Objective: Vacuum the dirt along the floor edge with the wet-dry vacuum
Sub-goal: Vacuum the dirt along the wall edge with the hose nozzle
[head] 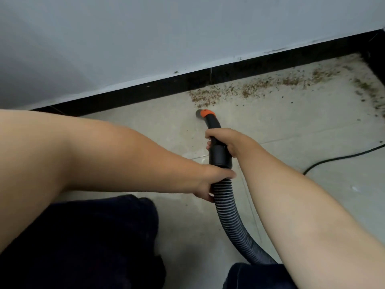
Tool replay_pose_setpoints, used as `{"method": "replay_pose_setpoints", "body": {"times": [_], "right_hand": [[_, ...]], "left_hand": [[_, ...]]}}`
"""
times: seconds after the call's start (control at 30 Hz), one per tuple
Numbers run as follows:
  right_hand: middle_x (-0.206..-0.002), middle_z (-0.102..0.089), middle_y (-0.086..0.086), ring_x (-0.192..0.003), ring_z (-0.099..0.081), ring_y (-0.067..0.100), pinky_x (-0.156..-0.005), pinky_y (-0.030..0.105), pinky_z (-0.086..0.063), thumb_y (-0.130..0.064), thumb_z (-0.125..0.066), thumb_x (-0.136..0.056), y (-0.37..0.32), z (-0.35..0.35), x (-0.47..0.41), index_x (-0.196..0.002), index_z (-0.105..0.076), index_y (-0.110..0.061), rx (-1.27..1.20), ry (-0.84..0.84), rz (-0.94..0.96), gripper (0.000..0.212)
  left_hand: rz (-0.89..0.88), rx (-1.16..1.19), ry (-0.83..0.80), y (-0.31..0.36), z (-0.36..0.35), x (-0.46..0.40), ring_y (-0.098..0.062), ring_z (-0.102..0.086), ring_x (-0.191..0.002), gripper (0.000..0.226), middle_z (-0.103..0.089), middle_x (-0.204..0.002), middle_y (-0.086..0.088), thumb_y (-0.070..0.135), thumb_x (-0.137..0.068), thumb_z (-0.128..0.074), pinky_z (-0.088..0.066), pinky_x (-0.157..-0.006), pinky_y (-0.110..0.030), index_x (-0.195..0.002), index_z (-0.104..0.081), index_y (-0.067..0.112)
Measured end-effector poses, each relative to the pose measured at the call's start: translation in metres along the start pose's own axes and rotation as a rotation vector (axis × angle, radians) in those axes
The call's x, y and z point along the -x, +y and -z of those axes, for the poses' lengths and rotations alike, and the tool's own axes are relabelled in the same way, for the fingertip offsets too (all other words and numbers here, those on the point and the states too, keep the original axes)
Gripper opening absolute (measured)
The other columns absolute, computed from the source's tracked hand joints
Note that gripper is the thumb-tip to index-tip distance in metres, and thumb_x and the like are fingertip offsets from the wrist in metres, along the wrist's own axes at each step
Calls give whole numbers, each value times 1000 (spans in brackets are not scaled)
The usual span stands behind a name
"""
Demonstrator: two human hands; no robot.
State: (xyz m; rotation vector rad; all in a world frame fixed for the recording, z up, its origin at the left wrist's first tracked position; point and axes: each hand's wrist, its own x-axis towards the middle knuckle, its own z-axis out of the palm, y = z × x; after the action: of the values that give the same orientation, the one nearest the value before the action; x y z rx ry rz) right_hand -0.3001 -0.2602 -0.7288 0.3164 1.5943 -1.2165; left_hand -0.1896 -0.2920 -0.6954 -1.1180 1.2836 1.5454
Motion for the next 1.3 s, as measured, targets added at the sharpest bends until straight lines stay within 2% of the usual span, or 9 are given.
{"method": "replay_pose_setpoints", "body": {"times": [0.1, 0.23, 0.4, 0.5, 0.6, 0.73, 0.97, 1.13, 1.3], "right_hand": [[-64, -57, 6, -39, -58, 13, -41, 20, -48, -8, -57, -87, -5, -15, 0, -99, -48, -5, -34, 2, 3, 15], [-64, -56, 8, -44, -57, 17, -44, 22, -48, -5, -57, -86, -1, -7, -11, -104, -48, -1, -117, 163, 86, 20], [-63, -56, 10, -48, -55, 20, -44, 23, -48, -5, -59, -84, 8, 28, -16, -103, -48, -2, -161, 350, 88, 22], [-63, -57, 9, -49, -57, 20, -48, 26, -48, -7, -60, -84, 4, 46, -19, -103, -49, -3, -205, 400, 90, 22], [-64, -58, 9, -50, -59, 19, -50, 26, -50, -8, -62, -84, -5, 57, -21, -103, -49, -4, -171, 381, 82, 23], [-65, -59, 8, -50, -59, 19, -53, 26, -51, -8, -62, -84, -14, 47, -17, -98, -52, -5, 21, 283, 69, 17], [-66, -60, 8, -53, -59, 18, -48, 22, -49, -9, -60, -86, -1, 2, -15, -97, -52, -10, 221, 91, 55, 14], [-66, -60, 8, -54, -59, 19, -57, 28, -52, -9, -60, -85, -5, -4, -29, -99, -52, -9, 99, 163, 100, 16], [-64, -58, 8, -52, -58, 19, -54, 28, -50, -8, -60, -86, -11, 22, -29, -96, -51, -8, -56, 303, 76, 14]], "left_hand": [[-33, -6, 5, -1, 19, 3, -20, -58, -97, 36, -58, -101, -4, 20, -92, -61, -48, -84, -35, -125, -49, 13], [-134, -40, -20, -2, 25, -16, -17, -58, -87, 29, -58, -93, -2, 20, -90, -63, -49, -83, -36, -116, -52, 13], [-148, -33, -103, 1, 0, -42, -15, -57, -81, 21, -57, -87, 0, 24, -87, -67, -51, -69, -32, -102, -55, 16], [-154, -61, -145, 17, -5, -53, -19, -57, -88, 28, -57, -87, 0, 27, -84, -70, -52, -84, -39, -105, -55, 17], [-152, -7, -181, 27, -11, -62, -20, -58, -89, 26, -59, -86, -1, 26, -83, -72, -50, -87, -37, -101, -57, 16], [-127, 180, -253, 18, -14, -68, -13, -63, -75, 12, -65, -79, -2, 18, -84, -70, -51, -78, -31, -90, -60, 16], [-69, 387, -241, -21, -6, -73, -13, -63, -67, 14, -64, -70, 0, 13, -83, -69, -50, -65, -26, -94, -60, 11], [-135, 296, -163, -12, 18, -78, -16, -63, -68, 16, -65, -74, -5, 17, -83, -71, -52, -64, -27, -93, -60, 10], [-169, 180, -209, 9, 13, -77, -13, -62, -59, 23, -65, -73, -4, 19, -84, -70, -52, -58, -24, -102, -59, 9]]}}
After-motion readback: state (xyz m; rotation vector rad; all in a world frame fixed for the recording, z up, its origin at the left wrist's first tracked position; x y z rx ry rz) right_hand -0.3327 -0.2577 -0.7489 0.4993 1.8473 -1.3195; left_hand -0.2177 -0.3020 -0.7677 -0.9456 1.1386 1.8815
